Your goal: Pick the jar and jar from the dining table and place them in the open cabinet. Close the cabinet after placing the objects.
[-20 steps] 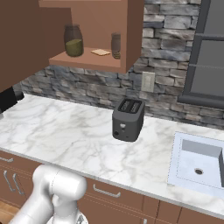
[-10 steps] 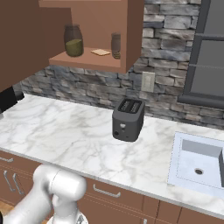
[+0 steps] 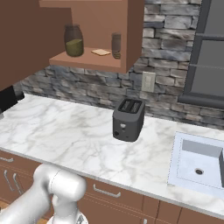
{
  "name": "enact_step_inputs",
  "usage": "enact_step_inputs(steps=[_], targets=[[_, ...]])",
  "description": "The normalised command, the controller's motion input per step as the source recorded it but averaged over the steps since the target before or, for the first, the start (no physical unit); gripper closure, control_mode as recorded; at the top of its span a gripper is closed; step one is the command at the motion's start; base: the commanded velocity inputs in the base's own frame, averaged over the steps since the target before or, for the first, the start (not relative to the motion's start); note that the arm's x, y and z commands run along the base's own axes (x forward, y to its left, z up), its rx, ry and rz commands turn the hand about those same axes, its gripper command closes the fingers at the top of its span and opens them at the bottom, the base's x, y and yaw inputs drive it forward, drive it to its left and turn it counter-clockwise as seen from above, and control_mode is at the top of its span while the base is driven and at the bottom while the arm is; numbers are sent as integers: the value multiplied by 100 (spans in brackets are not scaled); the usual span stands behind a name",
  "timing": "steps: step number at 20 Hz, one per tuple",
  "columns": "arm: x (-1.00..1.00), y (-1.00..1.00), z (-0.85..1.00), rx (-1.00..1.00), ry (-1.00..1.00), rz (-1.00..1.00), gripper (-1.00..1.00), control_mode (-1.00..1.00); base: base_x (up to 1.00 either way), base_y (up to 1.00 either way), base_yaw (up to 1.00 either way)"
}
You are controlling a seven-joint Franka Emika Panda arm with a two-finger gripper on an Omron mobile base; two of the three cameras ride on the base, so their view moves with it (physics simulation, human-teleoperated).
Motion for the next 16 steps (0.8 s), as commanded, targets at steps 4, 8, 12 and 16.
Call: enact_step_inputs(steps=[4, 8, 12, 16], targets=[[49, -83, 26, 8, 9, -9, -100, -100, 0, 0, 0], [76, -96, 26, 14, 13, -10, -100, -100, 0, 0, 0], [95, -100, 30, 18, 14, -9, -100, -100, 0, 0, 0], [100, -100, 34, 21, 14, -7, -100, -100, 0, 0, 0]])
